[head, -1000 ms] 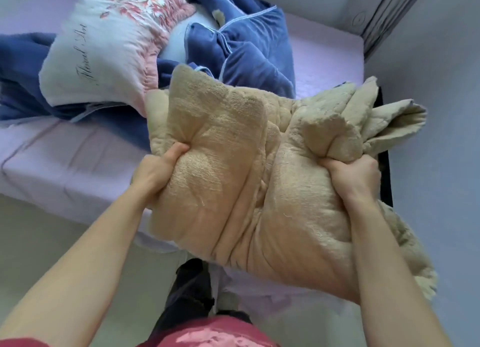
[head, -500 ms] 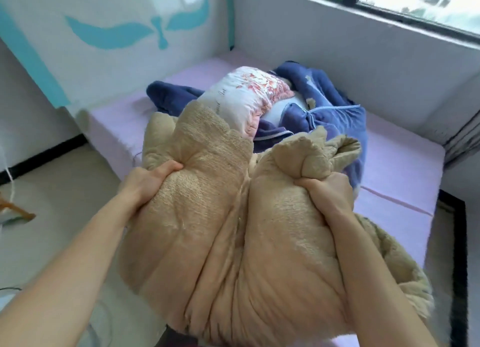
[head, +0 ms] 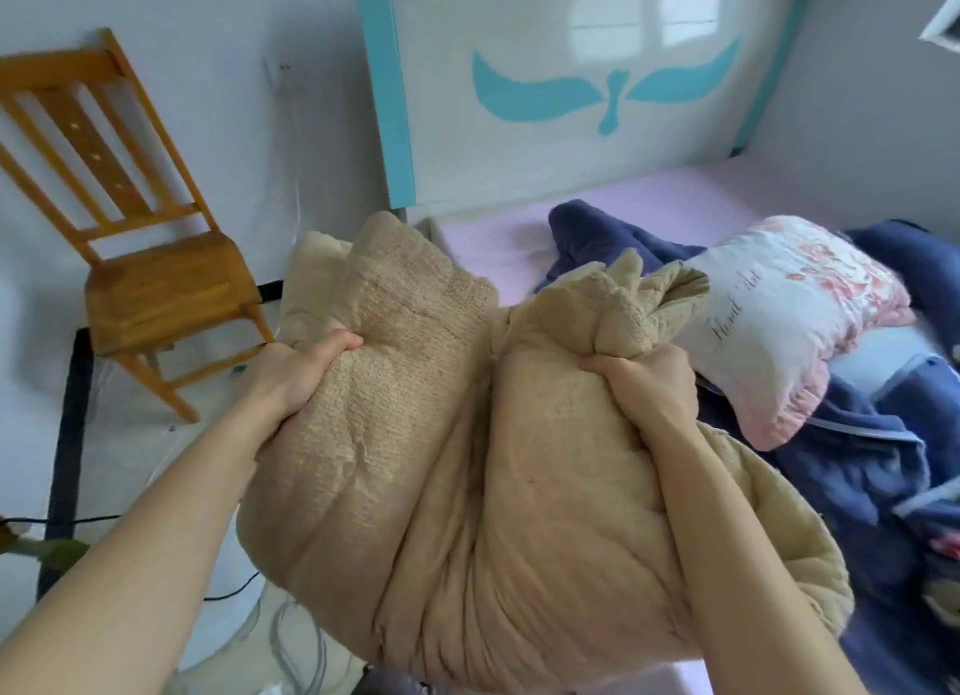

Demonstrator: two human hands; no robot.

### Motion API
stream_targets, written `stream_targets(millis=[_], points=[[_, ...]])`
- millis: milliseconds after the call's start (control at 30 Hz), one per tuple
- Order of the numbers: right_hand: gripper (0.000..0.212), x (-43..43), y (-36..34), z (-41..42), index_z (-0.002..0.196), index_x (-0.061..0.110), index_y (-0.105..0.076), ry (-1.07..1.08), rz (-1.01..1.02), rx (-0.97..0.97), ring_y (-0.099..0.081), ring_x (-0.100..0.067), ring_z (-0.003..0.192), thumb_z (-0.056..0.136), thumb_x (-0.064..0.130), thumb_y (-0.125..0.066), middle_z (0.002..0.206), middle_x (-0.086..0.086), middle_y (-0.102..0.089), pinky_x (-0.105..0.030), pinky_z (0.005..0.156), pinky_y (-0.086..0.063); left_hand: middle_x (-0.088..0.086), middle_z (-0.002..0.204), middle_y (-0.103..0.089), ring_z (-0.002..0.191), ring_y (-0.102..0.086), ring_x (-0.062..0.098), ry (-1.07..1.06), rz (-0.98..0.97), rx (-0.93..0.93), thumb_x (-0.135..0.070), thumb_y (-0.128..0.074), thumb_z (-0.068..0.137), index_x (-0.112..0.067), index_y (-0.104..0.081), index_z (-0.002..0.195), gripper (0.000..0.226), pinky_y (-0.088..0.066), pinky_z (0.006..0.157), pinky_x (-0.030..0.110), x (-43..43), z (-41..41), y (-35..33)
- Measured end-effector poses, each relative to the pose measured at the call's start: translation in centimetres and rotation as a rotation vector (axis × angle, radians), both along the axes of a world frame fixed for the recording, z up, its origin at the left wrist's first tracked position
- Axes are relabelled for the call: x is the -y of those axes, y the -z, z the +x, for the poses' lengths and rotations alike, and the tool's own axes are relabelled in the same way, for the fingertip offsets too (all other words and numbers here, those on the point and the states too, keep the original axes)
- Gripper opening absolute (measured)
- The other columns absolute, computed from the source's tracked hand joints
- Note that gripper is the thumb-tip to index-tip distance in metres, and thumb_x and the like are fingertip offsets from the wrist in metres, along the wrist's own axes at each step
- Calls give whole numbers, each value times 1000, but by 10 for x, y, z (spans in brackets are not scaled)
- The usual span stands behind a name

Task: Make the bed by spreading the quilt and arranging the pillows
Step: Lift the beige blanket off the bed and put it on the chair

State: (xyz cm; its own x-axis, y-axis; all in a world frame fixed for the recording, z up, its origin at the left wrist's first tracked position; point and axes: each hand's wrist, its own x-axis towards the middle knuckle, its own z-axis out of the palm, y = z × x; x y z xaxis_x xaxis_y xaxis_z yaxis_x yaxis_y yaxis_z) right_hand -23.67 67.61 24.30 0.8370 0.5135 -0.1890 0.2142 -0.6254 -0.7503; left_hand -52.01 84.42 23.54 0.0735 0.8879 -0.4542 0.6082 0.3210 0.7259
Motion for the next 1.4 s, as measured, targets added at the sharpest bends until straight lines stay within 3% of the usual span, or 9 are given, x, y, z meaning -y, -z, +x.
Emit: stream_targets(millis=[200, 333, 400, 533, 700, 1000, 1267, 1333, 1400], points=[[40, -167, -13, -41, 84, 16, -65, -152, 47, -2, -63, -25, 80, 60, 45, -78, 82, -1, -67, -37, 73, -53, 10, 121, -61, 104, -58, 33, -173, 38, -2, -81, -65, 45, -9, -58, 126, 109, -45, 97, 46, -129, -61, -15], [30, -267, -24, -61, 64, 23, -53, -281, 73, -8, -58, -22, 73, 67, 38, -78, 69, 5, -59, -36, 72, -52, 6, 115, -61, 98, -59, 29, -294, 63, 0, -82, -65, 41, -11, -57, 128, 112, -47, 92, 43, -197, -91, -23], [30, -324, -26, -71, 65, 20, -58, -338, 77, -1, -61, -22, 72, 63, 43, -78, 68, 2, -63, -39, 72, -55, 5, 112, -61, 95, -59, 26, -360, 93, 6, -81, -66, 40, -13, -58, 127, 111, -49, 87, 41, -235, -105, -25], [30, -445, -29, -92, 67, 17, -61, -467, 94, -9, -62, -22, 70, 63, 41, -78, 68, 0, -64, -36, 66, -53, 3, 108, -64, 89, -60, 24, -460, 144, -27, -79, -65, 44, -19, -63, 119, 96, -47, 76, 37, -318, -133, -25], [30, -594, -32, -121, 70, 16, -60, -626, 97, -41, -60, -20, 70, 65, 40, -79, 71, 0, -63, -38, 72, -54, 3, 99, -66, 89, -62, 26, -639, 167, -21, -77, -65, 47, -24, -66, 96, 72, -50, 86, 42, -412, -167, -22], [41, -808, -35, -218, 84, 12, -68, -789, 162, -94, -67, -21, 73, 59, 43, -78, 78, -1, -70, -43, 71, -59, 5, 89, -67, 83, -64, 29, -868, 160, -27, -74, -67, 50, -22, -64, 80, 60, -53, 84, 45, -553, -259, -31], [41, -949, 37, -327, 89, 16, -62, -804, 178, -162, -64, -19, 78, 64, 43, -79, 82, 4, -67, -37, 69, -55, 3, 93, -65, 86, -62, 27, -1029, 206, -41, -69, -70, 57, -16, -66, 99, 68, -48, 77, 40, -684, -375, 27], [50, -975, 85, -347, 100, 15, -59, -792, 108, -162, -63, -22, 86, 67, 48, -77, 91, 3, -67, -36, 72, -50, 0, 106, -63, 97, -59, 25, -1122, 167, -50, -74, -65, 59, -19, -60, 119, 82, -46, 85, 41, -708, -401, 71], [66, -987, 144, -360, 116, 15, -53, -778, -50, -174, -61, -28, 97, 68, 54, -76, 103, -1, -65, -38, 79, -48, 6, 136, -51, 123, -48, 30, -1132, 2, -150, -83, -49, 67, -23, -39, 142, 96, -37, 103, 47, -730, -419, 134]])
